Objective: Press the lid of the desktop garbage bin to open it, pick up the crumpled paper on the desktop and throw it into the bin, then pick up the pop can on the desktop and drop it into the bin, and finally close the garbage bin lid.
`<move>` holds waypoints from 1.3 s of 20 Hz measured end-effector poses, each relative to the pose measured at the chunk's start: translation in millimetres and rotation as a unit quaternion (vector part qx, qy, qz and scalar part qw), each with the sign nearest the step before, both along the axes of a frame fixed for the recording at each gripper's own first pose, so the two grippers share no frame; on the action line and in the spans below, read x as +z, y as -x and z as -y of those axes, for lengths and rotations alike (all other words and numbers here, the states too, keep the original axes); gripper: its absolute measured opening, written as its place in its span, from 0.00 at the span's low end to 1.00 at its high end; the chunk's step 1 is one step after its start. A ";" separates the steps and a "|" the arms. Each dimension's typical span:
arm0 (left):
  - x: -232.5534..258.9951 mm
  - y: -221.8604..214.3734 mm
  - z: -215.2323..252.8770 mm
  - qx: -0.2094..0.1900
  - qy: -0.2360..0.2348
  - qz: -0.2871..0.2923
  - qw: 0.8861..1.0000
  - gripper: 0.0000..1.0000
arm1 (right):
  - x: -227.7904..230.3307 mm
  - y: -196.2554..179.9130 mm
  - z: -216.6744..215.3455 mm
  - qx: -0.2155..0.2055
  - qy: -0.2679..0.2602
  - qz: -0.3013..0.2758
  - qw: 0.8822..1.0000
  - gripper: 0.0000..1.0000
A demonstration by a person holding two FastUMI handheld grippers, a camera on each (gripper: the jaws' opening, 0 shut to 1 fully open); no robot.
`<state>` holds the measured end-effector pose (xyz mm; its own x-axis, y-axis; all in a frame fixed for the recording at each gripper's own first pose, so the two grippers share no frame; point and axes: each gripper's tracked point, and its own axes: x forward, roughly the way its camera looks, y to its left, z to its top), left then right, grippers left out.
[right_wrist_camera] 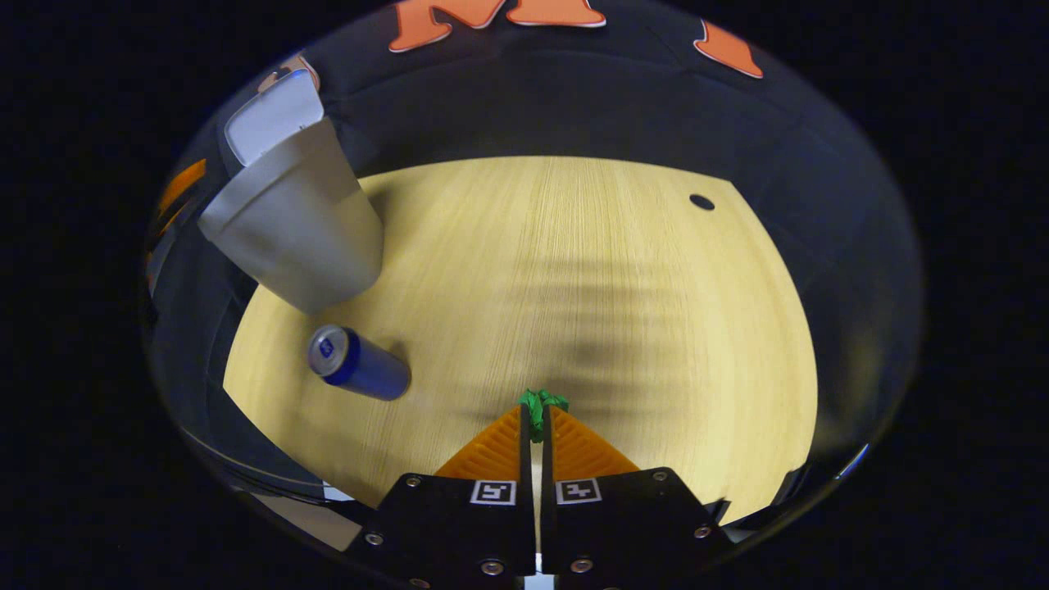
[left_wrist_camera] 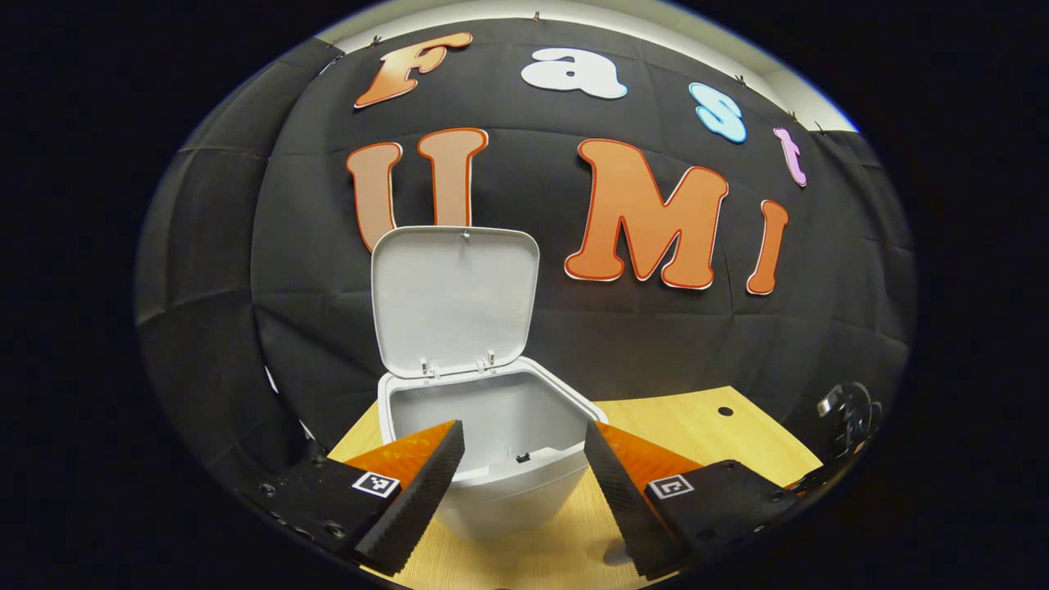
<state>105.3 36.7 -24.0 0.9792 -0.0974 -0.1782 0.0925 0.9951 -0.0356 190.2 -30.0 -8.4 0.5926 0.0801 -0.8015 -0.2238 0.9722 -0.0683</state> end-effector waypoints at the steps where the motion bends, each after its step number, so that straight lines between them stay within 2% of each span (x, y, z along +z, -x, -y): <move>1: 1.5 0.6 0.2 -0.001 0.002 0.002 1.000 0.94 | 32.0 1.3 -1.6 0.004 -0.002 0.017 1.000 0.03; 5: 7.4 3.1 1.6 -0.004 0.008 0.011 1.000 0.94 | 106.5 -23.2 -16.8 0.018 -0.027 0.095 0.995 0.03; 10: 7.2 9.1 -8.8 0.002 0.005 0.015 1.000 0.94 | 192.0 -50.4 -53.4 0.057 -0.049 0.179 0.981 0.03; 15: 8.9 19.3 -35.2 0.020 0.005 0.015 1.000 0.94 | 265.4 -87.1 -111.5 0.112 -0.070 0.254 0.958 0.03; 19: 4.2 31.3 -55.9 0.033 0.007 0.013 0.999 0.94 | 314.8 -102.0 -172.5 0.172 -0.084 0.301 0.934 0.03; 22: 1.3 41.1 -76.5 0.050 0.012 0.012 0.999 0.94 | 330.2 -112.4 -227.3 0.219 -0.089 0.320 0.918 0.02; 26: 1.1 54.2 -103.0 0.076 0.014 0.016 0.997 0.94 | 322.3 -117.7 -301.6 0.277 -0.108 0.305 0.905 0.02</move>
<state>51.1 139.7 -22.9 0.9881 0.0473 -0.1460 -0.0569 0.9964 -0.0621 307.8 271.6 313.8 0.7408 0.6153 -0.2693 -0.6650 0.7283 -0.1654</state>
